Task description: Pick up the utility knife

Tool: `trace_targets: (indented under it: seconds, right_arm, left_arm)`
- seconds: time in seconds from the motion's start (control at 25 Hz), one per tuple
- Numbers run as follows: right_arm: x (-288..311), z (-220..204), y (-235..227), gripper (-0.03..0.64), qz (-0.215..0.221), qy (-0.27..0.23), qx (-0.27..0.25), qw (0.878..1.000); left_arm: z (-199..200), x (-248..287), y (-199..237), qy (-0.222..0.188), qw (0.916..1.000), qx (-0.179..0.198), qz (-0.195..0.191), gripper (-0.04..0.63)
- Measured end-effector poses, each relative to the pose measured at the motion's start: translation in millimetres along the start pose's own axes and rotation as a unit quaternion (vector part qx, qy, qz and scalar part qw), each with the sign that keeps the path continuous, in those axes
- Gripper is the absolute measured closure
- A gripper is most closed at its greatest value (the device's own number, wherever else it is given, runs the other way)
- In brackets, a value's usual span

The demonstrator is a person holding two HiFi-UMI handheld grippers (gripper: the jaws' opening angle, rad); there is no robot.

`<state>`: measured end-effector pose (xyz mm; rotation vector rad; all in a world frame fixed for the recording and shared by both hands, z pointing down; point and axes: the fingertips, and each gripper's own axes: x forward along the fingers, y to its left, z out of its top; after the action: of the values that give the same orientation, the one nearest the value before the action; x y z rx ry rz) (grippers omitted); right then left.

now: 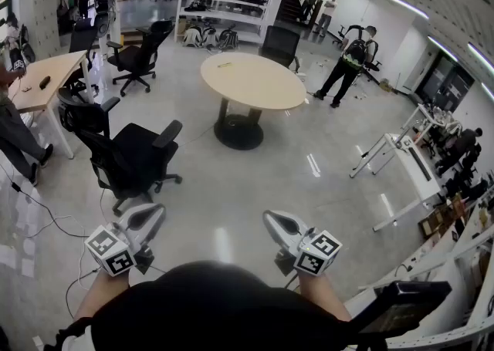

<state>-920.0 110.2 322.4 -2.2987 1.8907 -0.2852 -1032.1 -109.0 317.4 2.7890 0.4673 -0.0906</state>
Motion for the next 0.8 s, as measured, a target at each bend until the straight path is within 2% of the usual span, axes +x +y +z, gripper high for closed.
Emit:
trace_targets:
  seconds: [0.48, 0.8]
  right_arm:
    - [6, 4, 2, 0.604, -0.001, -0.003, 0.003, 1.0]
    - [6, 5, -5, 0.603, 0.006, -0.016, 0.026, 1.0]
  left_arm:
    - [5, -1, 7, 0.004, 1.0, -0.004, -0.003, 0.595]
    - [0, 10, 9, 0.01, 0.9999, -0.007, -0.007, 0.595]
